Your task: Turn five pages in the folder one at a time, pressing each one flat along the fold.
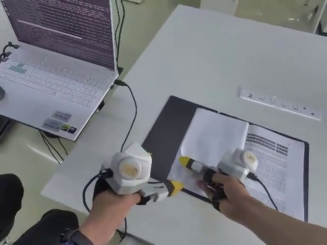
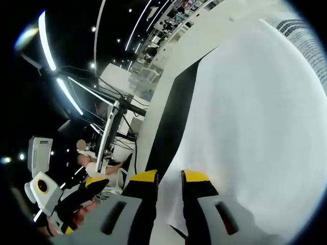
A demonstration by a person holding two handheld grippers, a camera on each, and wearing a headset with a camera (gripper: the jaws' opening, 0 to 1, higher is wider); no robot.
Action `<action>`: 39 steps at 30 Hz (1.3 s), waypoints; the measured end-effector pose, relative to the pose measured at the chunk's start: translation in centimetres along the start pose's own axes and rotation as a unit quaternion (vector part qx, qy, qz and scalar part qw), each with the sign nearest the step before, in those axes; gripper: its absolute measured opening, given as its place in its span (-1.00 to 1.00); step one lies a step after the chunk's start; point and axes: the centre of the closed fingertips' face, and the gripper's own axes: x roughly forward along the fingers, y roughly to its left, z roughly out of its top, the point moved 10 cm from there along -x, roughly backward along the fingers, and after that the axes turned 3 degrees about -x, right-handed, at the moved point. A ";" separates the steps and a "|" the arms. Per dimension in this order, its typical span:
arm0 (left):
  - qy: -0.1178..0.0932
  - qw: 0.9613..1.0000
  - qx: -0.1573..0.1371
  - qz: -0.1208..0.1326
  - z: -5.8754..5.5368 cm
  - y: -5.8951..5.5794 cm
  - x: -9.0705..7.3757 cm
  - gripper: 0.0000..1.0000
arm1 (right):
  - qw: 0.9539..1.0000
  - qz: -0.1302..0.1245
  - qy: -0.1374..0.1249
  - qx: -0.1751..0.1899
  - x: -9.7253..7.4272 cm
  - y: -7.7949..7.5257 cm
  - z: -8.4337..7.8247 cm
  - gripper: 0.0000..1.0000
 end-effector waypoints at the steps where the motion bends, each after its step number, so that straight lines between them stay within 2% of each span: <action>1: 0.002 1.000 0.002 -0.002 -0.1 0.0 0.1 0.39 | 1.000 0.002 -0.002 0.002 0.0 0.1 0.0 -0.63; 4: 0.010 1.000 0.009 -0.008 -0.3 0.0 0.5 0.37 | 0.999 0.011 -0.012 0.033 -0.1 0.3 -0.1 -0.54; 6: 0.015 1.000 0.013 -0.012 -0.3 0.0 0.8 0.34 | 0.999 0.015 -0.013 0.038 -0.1 0.4 -0.1 -0.46; 8: 0.019 0.999 0.021 -0.015 -0.2 0.0 1.2 0.28 | 1.000 0.024 -0.009 0.001 -0.2 1.1 -0.1 -0.40; 12: 0.020 0.999 0.025 -0.016 0.1 0.3 1.9 0.05 | 0.999 0.040 -0.004 -0.004 -0.7 1.3 0.0 -0.29; 18: 0.030 0.999 0.035 -0.020 0.6 0.9 3.3 -0.22 | 0.998 0.052 -0.018 -0.035 -2.5 0.8 1.3 -0.35; 25: 0.048 0.996 0.060 -0.036 0.8 0.8 4.9 -0.46 | 0.997 0.039 -0.043 -0.057 -5.5 -0.1 3.1 -0.40; 29: 0.056 0.995 0.073 -0.041 0.5 0.7 5.8 -0.61 | 0.997 0.026 -0.052 -0.056 -6.8 -1.5 3.9 -0.45; 31: 0.071 0.993 0.086 -0.042 0.1 0.8 6.4 -0.71 | 0.996 0.021 -0.059 -0.056 -7.5 -1.7 3.9 -0.45; 35: 0.086 0.992 0.084 -0.046 -1.0 1.0 7.1 -0.81 | 0.997 0.013 -0.066 -0.047 -8.5 -2.4 4.0 -0.47; 39: 0.095 0.991 0.082 -0.045 -1.9 1.3 7.6 -0.95 | 0.996 0.007 -0.069 -0.054 -9.5 -1.4 3.4 -0.49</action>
